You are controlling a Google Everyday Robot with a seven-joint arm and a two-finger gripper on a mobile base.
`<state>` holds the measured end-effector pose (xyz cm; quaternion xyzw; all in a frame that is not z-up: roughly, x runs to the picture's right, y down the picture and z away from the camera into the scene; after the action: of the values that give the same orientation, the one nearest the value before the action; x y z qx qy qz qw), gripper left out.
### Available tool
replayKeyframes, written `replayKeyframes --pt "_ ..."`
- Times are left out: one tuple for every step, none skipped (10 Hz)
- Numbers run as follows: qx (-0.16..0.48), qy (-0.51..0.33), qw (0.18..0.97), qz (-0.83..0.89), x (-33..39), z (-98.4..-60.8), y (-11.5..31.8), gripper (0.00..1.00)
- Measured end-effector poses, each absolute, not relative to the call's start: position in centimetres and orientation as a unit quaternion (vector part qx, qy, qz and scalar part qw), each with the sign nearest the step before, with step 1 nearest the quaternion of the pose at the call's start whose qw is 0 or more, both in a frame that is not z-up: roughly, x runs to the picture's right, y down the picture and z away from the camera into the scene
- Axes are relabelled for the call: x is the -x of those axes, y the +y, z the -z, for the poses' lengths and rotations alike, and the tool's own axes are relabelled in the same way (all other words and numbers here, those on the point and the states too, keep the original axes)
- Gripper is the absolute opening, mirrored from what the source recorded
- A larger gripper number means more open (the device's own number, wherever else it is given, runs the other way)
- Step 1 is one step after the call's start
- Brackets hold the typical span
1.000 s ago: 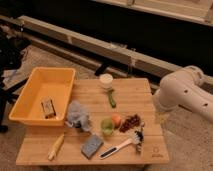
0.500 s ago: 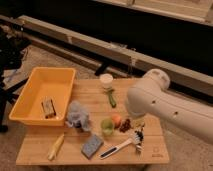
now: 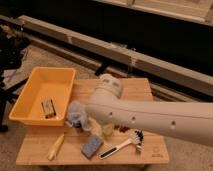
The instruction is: Wipe tray with towel
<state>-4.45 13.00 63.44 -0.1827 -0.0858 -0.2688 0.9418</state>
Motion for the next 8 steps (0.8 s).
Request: replayKeyframes --pt "0.181 -0.091 0.935 0.289 6.5 -63.5 13.4 0.65" --pt "0.182 -0.100 0.924 0.321 9.4 -63.4 14.0 0.65" --pt "0.183 -0.103 0.917 0.340 10.8 -63.4 14.5 0.65" --pt "0.184 -0.104 0.913 0.349 11.5 -63.3 14.7 0.65" --pt "0.184 -0.104 0.912 0.352 11.7 -63.4 14.8 0.65" --pt "0.184 -0.103 0.913 0.350 11.6 -63.4 14.8 0.65" --pt "0.185 -0.103 0.912 0.351 11.6 -63.4 14.8 0.65" --pt "0.184 -0.103 0.912 0.352 11.6 -63.4 14.8 0.65"
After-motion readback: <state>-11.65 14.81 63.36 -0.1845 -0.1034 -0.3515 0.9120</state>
